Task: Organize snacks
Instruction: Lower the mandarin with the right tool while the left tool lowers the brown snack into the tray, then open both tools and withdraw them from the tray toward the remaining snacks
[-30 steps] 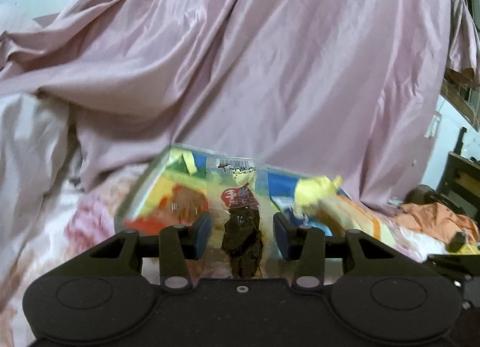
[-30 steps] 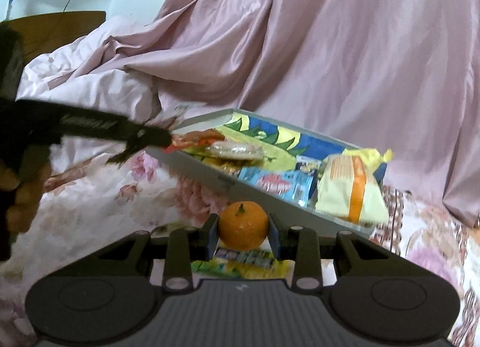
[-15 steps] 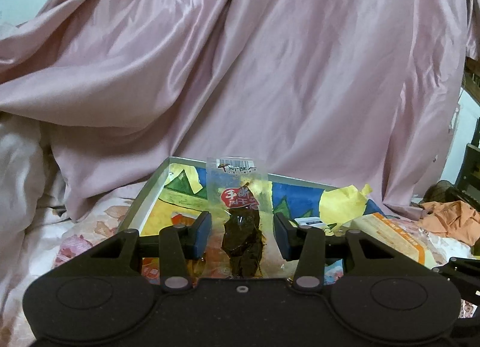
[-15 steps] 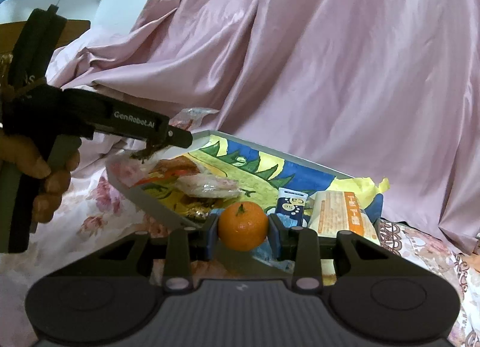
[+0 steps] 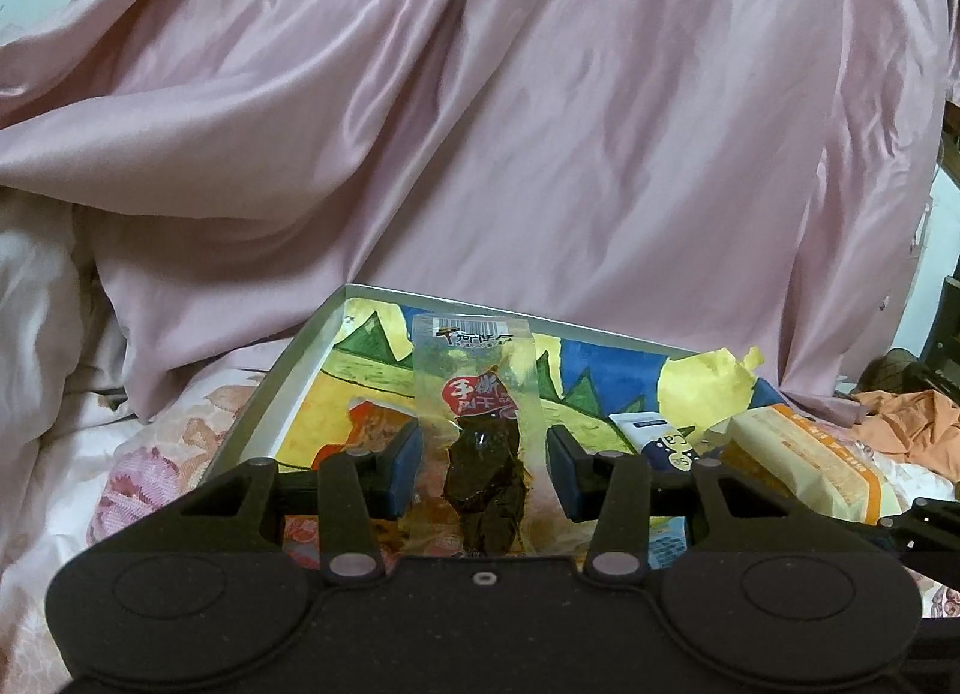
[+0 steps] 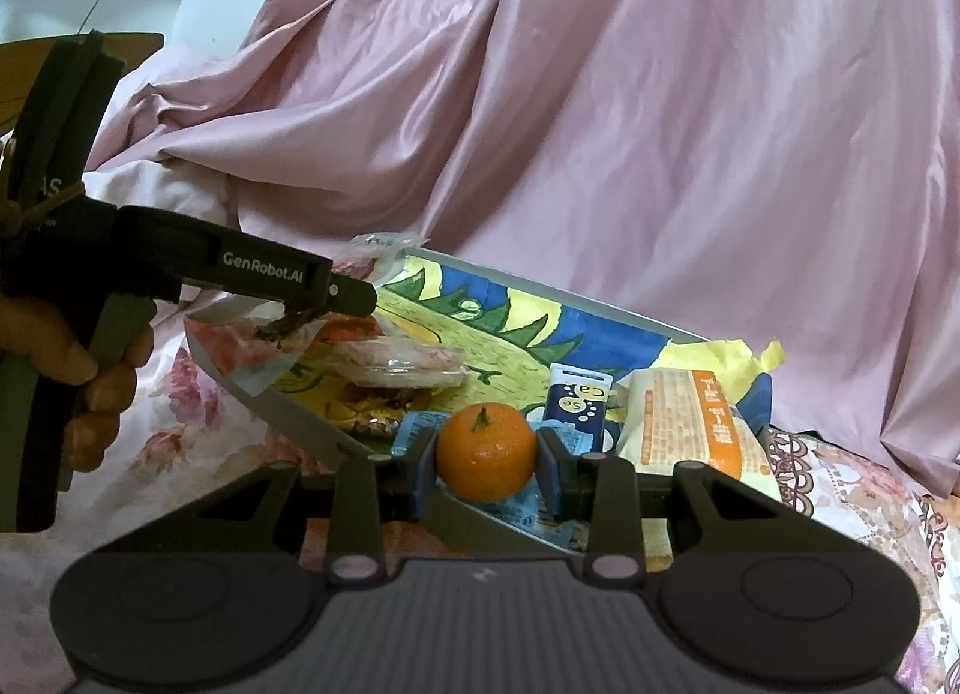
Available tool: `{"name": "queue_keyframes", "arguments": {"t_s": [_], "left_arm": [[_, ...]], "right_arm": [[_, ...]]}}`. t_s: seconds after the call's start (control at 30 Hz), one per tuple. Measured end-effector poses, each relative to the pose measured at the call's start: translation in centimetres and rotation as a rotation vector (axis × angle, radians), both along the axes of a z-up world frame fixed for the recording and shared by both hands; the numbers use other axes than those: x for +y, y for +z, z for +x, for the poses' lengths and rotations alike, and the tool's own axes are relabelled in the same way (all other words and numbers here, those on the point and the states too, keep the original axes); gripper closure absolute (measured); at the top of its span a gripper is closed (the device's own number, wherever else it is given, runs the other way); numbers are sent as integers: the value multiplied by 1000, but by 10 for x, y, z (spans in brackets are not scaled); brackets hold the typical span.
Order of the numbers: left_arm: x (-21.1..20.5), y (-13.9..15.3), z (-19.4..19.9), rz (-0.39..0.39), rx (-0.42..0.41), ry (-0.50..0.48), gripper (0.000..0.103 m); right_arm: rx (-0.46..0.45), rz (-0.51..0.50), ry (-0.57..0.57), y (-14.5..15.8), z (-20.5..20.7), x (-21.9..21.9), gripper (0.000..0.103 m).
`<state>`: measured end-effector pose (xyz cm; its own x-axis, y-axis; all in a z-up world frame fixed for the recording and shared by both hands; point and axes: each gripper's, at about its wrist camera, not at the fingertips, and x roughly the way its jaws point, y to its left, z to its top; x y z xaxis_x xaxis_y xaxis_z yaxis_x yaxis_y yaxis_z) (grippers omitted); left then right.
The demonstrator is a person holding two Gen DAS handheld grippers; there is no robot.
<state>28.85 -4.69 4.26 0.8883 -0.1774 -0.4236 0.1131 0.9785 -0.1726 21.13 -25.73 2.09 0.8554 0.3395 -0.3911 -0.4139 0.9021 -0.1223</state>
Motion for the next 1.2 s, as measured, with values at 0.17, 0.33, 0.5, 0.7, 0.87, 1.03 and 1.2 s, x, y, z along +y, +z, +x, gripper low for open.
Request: {"name": "queue_keyframes", "arguments": {"t_s": [0.17, 0.33, 0.5, 0.7, 0.87, 1.03, 1.2], "left_arm": [[1, -1, 1, -1, 1, 2, 56], [0, -2, 1, 4, 8, 2, 56], [0, -3, 4, -5, 31, 1, 55], [2, 0, -3, -26, 23, 18, 41], [4, 8, -18, -32, -13, 30, 23], [10, 18, -40, -45, -41, 57, 7], [16, 27, -68, -43, -63, 78, 1]], "right_arm": [[-1, -2, 2, 0, 1, 2, 64], [2, 0, -1, 0, 1, 2, 64], [8, -1, -3, -1, 4, 2, 64], [-7, 20, -26, 1, 5, -4, 57], [-29, 44, -40, 5, 0, -9, 46], [-77, 75, -46, 15, -14, -14, 31], [-121, 119, -73, 27, -33, -24, 18]]}}
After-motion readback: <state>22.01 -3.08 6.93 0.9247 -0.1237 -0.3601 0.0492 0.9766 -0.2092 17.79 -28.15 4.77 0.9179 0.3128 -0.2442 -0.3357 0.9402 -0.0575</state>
